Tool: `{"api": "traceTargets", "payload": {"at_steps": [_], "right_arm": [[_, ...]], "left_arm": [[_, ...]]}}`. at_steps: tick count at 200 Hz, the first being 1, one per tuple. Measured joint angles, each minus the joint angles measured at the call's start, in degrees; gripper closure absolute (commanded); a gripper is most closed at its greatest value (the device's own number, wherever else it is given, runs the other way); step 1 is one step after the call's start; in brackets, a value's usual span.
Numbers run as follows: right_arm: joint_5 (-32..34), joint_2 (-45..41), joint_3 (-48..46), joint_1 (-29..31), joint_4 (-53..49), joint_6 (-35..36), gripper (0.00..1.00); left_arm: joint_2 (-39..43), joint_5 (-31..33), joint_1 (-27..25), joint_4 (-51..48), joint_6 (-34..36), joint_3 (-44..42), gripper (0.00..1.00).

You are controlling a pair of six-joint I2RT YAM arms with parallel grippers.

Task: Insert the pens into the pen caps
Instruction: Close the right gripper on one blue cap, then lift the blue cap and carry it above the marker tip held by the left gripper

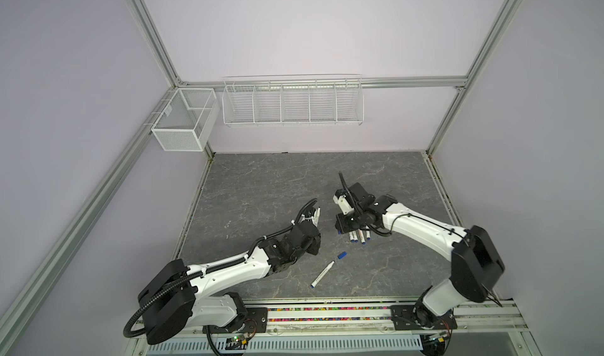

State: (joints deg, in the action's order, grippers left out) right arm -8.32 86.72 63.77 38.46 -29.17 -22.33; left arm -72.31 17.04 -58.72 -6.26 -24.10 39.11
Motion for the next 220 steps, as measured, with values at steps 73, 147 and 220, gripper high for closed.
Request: {"api": "traceTargets", "payload": {"at_steps": [73, 147, 220], "right_arm": [[-7.0, -14.1, -8.9, -4.6, 16.3, -7.7, 0.91], [-7.0, -15.8, -9.2, -4.6, 18.7, -7.6, 0.91], [-8.3, -15.5, -10.1, -4.5, 18.1, -6.1, 0.9]], "left_arm": [[-2.0, -9.3, -3.5, 5.5, 3.7, 0.2, 1.0], [-3.5, -11.3, -4.1, 5.6, 5.3, 1.0, 1.0], [-3.5, -11.3, -4.1, 5.6, 5.3, 1.0, 1.0]]}}
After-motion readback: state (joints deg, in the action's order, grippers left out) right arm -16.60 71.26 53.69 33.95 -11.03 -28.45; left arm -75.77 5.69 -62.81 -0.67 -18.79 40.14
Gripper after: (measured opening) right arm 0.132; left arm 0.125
